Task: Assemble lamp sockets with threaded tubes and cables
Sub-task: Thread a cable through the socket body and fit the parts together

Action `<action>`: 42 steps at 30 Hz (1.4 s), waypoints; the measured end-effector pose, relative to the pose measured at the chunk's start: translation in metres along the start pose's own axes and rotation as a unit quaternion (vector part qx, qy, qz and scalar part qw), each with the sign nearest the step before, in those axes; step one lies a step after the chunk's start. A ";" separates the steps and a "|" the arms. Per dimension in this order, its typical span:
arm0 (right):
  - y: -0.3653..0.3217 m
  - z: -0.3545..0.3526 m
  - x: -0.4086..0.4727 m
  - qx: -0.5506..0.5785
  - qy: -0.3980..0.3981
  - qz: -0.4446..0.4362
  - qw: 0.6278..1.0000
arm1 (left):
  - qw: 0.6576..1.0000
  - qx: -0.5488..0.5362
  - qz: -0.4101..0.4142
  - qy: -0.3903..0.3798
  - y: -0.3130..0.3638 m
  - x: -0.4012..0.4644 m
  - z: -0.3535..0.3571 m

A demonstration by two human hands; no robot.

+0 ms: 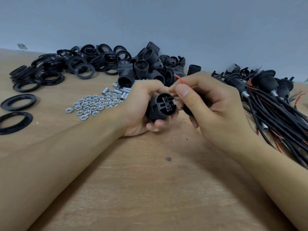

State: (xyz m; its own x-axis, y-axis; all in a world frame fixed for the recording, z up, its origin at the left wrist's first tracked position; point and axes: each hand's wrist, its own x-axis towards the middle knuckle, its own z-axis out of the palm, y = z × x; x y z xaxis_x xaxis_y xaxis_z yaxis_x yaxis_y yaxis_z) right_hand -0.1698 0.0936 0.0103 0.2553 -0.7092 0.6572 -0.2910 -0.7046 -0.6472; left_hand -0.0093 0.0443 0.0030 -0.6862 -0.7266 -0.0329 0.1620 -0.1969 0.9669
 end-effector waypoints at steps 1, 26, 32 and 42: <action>0.000 0.000 0.000 -0.008 0.005 -0.008 1.000 | 0.999 -0.029 0.002 -0.025 0.001 -0.001 -0.002; 0.005 -0.007 0.004 -0.239 0.015 -0.165 0.957 | 0.994 -0.078 -0.041 0.070 0.004 0.002 -0.002; 0.004 -0.005 0.004 -0.276 0.005 -0.138 0.951 | 0.994 -0.047 -0.036 0.097 0.004 0.001 0.004; -0.003 -0.006 0.003 -0.350 -0.052 -0.160 0.921 | 0.985 0.030 0.003 0.171 0.000 0.001 0.013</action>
State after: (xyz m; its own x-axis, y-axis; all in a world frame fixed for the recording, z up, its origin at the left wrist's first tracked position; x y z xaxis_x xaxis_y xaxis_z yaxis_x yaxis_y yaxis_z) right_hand -0.1735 0.0940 0.0170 0.5078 -0.4925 0.7068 -0.6999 -0.7143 0.0051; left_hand -0.0191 0.0523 0.0063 -0.4050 -0.9087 -0.1011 0.1152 -0.1605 0.9803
